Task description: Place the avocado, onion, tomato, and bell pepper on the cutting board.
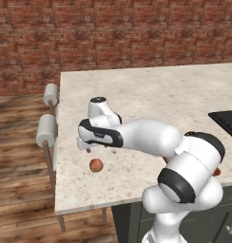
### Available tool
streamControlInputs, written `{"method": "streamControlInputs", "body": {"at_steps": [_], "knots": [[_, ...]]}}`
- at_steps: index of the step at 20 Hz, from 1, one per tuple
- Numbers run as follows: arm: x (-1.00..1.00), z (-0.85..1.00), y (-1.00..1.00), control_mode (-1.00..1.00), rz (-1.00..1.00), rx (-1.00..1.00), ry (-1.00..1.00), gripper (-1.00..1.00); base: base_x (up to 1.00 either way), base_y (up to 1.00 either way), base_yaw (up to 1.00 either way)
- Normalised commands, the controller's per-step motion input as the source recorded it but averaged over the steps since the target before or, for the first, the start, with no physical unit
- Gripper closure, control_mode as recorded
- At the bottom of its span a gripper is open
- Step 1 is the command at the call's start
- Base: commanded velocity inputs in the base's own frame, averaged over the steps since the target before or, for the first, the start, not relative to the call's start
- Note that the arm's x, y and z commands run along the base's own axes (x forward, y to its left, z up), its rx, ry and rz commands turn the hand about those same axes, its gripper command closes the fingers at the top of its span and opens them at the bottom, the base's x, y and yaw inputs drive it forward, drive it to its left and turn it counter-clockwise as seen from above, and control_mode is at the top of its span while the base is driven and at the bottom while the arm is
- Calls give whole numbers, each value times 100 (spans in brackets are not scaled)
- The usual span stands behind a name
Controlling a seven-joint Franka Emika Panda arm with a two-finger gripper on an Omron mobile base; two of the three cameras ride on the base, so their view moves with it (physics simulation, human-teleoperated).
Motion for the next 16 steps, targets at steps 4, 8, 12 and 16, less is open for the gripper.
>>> {"method": "streamControlInputs", "body": {"at_steps": [4,8,12,16], "knots": [[27,-18,15,-100,-3,0,0,-100,0,0,0],[7,-15,3,-100,-2,0,1,-100,0,0,0],[0,-19,0,-100,-3,0,2,-100,0,0,0],[0,-21,0,-100,-3,0,2,-100,0,0,0]]}}
